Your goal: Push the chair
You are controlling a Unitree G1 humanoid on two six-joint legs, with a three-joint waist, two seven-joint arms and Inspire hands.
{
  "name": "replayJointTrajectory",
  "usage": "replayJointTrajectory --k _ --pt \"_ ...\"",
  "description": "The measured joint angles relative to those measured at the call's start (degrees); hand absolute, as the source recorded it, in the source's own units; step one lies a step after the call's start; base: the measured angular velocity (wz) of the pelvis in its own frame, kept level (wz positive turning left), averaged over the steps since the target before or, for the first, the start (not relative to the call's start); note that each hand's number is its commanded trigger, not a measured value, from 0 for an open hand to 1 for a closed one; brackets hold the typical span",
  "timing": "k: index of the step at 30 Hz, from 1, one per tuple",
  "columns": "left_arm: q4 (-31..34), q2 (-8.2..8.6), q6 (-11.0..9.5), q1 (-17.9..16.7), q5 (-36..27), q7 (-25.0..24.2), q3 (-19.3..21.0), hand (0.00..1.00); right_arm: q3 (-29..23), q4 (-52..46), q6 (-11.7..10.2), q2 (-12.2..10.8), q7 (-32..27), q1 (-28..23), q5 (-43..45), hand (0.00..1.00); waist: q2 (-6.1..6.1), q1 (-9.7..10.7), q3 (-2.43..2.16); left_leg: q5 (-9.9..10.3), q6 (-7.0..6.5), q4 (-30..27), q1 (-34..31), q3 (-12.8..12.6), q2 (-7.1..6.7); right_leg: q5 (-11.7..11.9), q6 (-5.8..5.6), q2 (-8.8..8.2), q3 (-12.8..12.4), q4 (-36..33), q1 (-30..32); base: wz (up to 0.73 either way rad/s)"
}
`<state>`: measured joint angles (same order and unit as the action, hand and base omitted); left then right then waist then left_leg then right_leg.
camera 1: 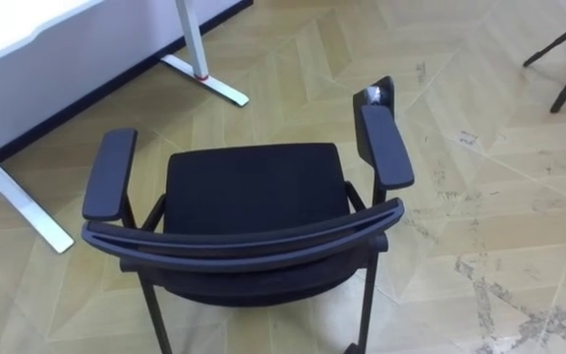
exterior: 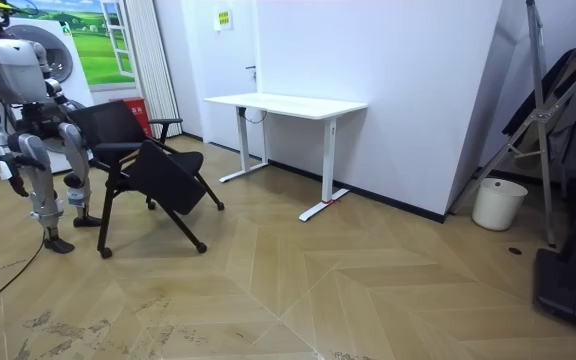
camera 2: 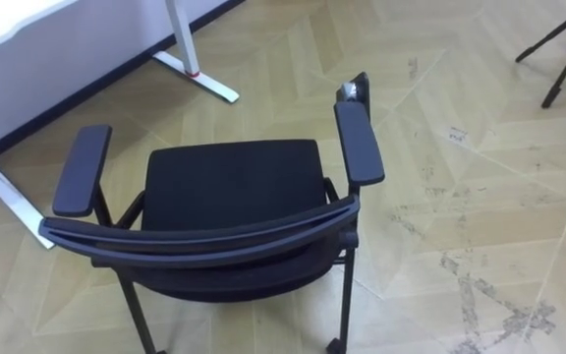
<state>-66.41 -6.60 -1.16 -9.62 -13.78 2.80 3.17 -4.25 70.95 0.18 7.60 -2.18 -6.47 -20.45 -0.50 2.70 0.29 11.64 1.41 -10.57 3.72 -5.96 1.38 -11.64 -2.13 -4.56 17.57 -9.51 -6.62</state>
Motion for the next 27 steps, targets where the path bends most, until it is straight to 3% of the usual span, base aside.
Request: replayJointTrajectory --k 2,4,8,11,15,20,27 --pt "0.5 -0.49 0.1 0.1 3.7 2.6 2.0 0.00 -1.5 -0.8 0.0 0.0 -0.5 -0.4 -0.1 0.00 0.51 0.0 -0.13 0.0 0.00 0.0 0.0 0.0 0.00 0.0 0.00 0.02 -0.2 0.0 -0.1 -0.02" --pt "0.6 -1.91 0.4 0.4 9.0 6.2 4.7 0.00 -3.0 -0.6 0.0 0.2 -1.1 -0.4 -1.5 0.00 1.00 0.1 0.16 0.0 0.00 0.3 0.6 0.1 0.00 0.0 0.00 0.06 -0.2 -0.1 -0.4 0.00" --pt "2.4 -4.26 0.8 1.1 14.3 11.7 9.2 0.00 -5.5 -0.4 0.0 0.7 -1.0 -0.1 -1.8 0.00 1.53 0.3 0.27 0.1 -0.21 0.4 0.5 0.2 0.00 -0.1 -0.02 0.09 -0.2 -0.1 -0.4 0.03" --pt "3.6 -6.26 0.9 2.7 18.9 16.9 10.4 0.00 -6.3 -0.6 0.0 1.9 -0.9 -0.4 -2.7 0.00 2.62 0.4 -0.07 0.2 -0.33 0.8 0.5 0.2 -0.08 -0.1 -0.05 0.08 -0.4 -0.1 -0.3 0.00" --pt "8.8 -7.49 0.8 2.9 26.2 21.5 10.7 0.00 -9.5 -0.5 0.0 2.2 -0.8 -0.3 -2.5 0.00 3.70 1.6 -0.44 0.2 -0.33 0.8 0.6 0.3 -0.09 -0.1 -0.05 0.10 -0.3 -0.1 -0.6 0.04" --pt "12.0 -7.57 0.9 4.5 34.0 24.5 9.9 0.00 -9.5 0.2 0.1 2.4 0.6 -0.3 -3.1 0.00 5.33 2.1 -0.58 0.2 -0.33 0.9 1.2 0.1 -0.09 -0.1 -0.08 0.18 -1.5 -0.1 -1.0 -0.02" --pt "18.8 -7.81 2.0 6.5 41.1 24.5 9.6 0.00 -9.4 0.2 0.7 2.9 1.4 0.0 -4.9 0.00 5.51 2.1 -0.50 0.2 -0.34 0.5 0.9 0.3 -0.10 -0.1 -0.05 0.17 -1.8 -0.1 -0.8 0.01"
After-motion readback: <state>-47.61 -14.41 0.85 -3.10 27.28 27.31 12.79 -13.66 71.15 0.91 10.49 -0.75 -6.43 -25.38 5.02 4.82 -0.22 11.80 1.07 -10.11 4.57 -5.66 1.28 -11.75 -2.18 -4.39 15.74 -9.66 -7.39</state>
